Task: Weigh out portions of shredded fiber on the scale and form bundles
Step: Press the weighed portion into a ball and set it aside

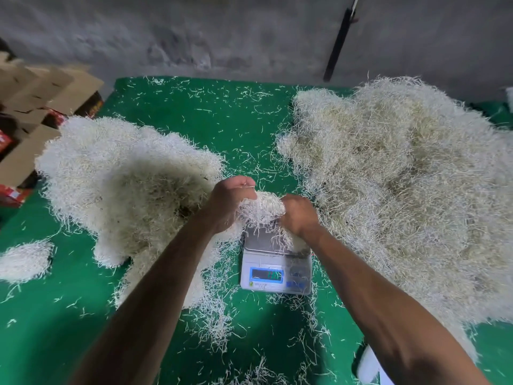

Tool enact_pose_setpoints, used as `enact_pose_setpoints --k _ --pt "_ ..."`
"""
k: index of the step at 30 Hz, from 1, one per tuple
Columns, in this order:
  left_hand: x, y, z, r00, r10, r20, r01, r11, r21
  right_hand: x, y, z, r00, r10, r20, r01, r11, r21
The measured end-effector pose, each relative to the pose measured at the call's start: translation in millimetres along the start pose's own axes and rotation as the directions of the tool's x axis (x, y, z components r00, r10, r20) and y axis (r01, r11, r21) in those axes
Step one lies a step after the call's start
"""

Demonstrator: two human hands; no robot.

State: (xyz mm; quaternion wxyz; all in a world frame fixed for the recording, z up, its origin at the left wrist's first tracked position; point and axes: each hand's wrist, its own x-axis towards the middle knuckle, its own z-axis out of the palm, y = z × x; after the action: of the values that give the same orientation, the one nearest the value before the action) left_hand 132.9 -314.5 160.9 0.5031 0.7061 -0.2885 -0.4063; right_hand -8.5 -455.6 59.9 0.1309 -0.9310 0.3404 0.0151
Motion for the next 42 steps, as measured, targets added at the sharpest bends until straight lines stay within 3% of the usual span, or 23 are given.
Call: enact_pose_setpoints --k 7,9,11,13,15,19,22,26,27,29,31,32,34,36,39,42 --pt "-27 16 -20 0.997 -0.039 -0.061 0.027 0.981 -0.192 -7 -13 -20 0.997 0.074 0.017 -0.074 0.997 -0.002" --pt "-27 6 -28 0.999 0.030 -0.031 -0.027 0.995 0.097 -9 -15 -24 0.993 0.114 0.025 -0.114 0.993 -0.009" --pt "-27 -7 -30 0.999 -0.032 0.040 0.009 0.873 0.488 -10 -17 -30 0.991 0.136 -0.004 -0.136 0.991 0.015" --pt "-23 -19 -34 0.999 -0.038 -0.004 0.032 0.764 0.644 -13 -16 -36 0.993 0.109 -0.033 -0.109 0.994 0.000" --pt "-24 -11 -38 0.997 -0.011 -0.074 0.055 0.784 0.619 -19 -11 -37 0.994 0.095 -0.062 -0.097 0.995 -0.033" --pt "-34 8 -49 1.000 0.012 -0.018 -0.004 0.913 0.408 -30 -5 -27 0.992 0.128 -0.020 -0.129 0.991 -0.042" --pt "-29 5 -56 0.973 0.189 -0.133 -0.161 0.967 0.197 -29 -8 -22 0.989 0.149 -0.020 -0.149 0.989 0.010" --pt "-22 19 -56 0.956 0.024 -0.294 -0.079 0.981 -0.175 -31 -10 -20 0.978 0.205 0.051 -0.202 0.978 -0.048" --pt "-18 18 -57 0.940 0.000 -0.341 -0.065 0.982 -0.180 -30 -13 -21 0.974 0.210 0.084 -0.204 0.976 -0.074" --pt "-17 18 -52 0.944 -0.060 -0.325 -0.021 0.970 -0.241 -24 -22 -29 0.982 0.161 0.100 -0.153 0.985 -0.086" --pt "-12 24 -49 0.964 -0.164 -0.209 0.068 0.913 -0.402 -15 -39 -42 0.998 0.053 0.020 -0.053 0.998 0.017" --pt "-14 31 -42 0.970 -0.180 -0.166 0.096 0.903 -0.418 -11 -50 -50 0.999 0.013 -0.039 -0.009 0.993 0.120" --pt "-14 34 -32 0.976 -0.082 -0.200 0.052 0.987 -0.151 -4 -66 -62 0.992 -0.034 -0.124 0.064 0.966 0.249" --pt "-8 32 -26 0.974 -0.130 -0.186 0.120 0.991 -0.062 1 -69 -69 0.977 -0.111 -0.184 0.135 0.983 0.125" --pt "0 40 -34 0.975 -0.077 -0.208 0.086 0.996 0.032 4 -45 -70 0.985 -0.128 -0.115 0.122 0.991 -0.060" --pt "5 46 -53 0.978 -0.033 -0.204 0.059 0.991 0.123 -1 -14 -67 0.994 -0.054 -0.096 0.057 0.998 0.026"
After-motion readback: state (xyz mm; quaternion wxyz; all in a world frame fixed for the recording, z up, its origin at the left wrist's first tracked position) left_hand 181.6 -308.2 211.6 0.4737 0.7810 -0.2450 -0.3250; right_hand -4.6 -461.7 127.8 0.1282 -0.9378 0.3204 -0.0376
